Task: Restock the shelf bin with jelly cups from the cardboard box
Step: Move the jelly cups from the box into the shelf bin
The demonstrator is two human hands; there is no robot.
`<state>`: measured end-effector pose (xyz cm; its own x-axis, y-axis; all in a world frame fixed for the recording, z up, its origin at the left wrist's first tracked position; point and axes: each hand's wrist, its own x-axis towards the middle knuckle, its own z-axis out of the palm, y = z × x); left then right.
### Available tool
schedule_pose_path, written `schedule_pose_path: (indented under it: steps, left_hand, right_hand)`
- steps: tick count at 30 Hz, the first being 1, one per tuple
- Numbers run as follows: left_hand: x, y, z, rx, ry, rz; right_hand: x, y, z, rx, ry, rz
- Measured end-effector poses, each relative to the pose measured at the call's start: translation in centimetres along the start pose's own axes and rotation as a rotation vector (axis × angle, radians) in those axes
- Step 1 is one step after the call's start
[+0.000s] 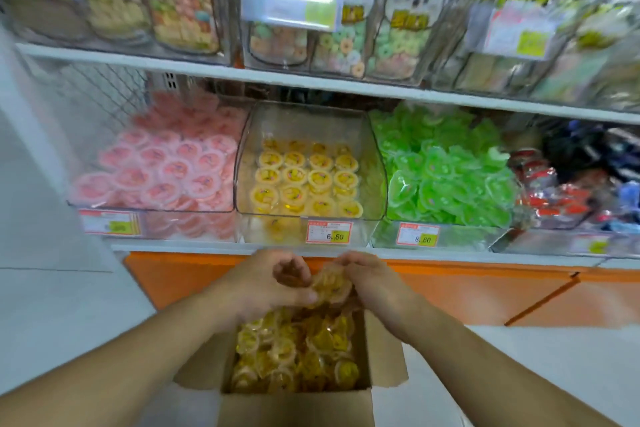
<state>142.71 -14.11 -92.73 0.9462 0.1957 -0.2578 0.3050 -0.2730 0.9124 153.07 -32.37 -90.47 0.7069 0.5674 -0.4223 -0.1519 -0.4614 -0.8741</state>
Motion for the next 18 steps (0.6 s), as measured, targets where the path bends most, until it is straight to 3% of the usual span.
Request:
schedule_pose_path:
  steps: [2,7,13,18]
  left_hand:
    - [-1.3,2.7,-0.8,0.016,0.032,0.062]
    - [-2.5,9.1,-3.2,0.049,0.174,0.207]
    - [5.1,12.0,-4.0,0.284,0.379,0.293]
    - [11.8,11.4,-2.0,0.594,0.234,0.204]
  right_hand:
    - [-1.4,-2.1,-0.9,0.046,-0.021,-0.062]
    - [-2.9,-5.9,-3.7,0.013,0.122,-0.189]
    - [-1.7,-9.8,-7.1,0.072,0.334,-0.308]
    - [0.0,-9.8,-9.3,0.141,0.431,-0.32]
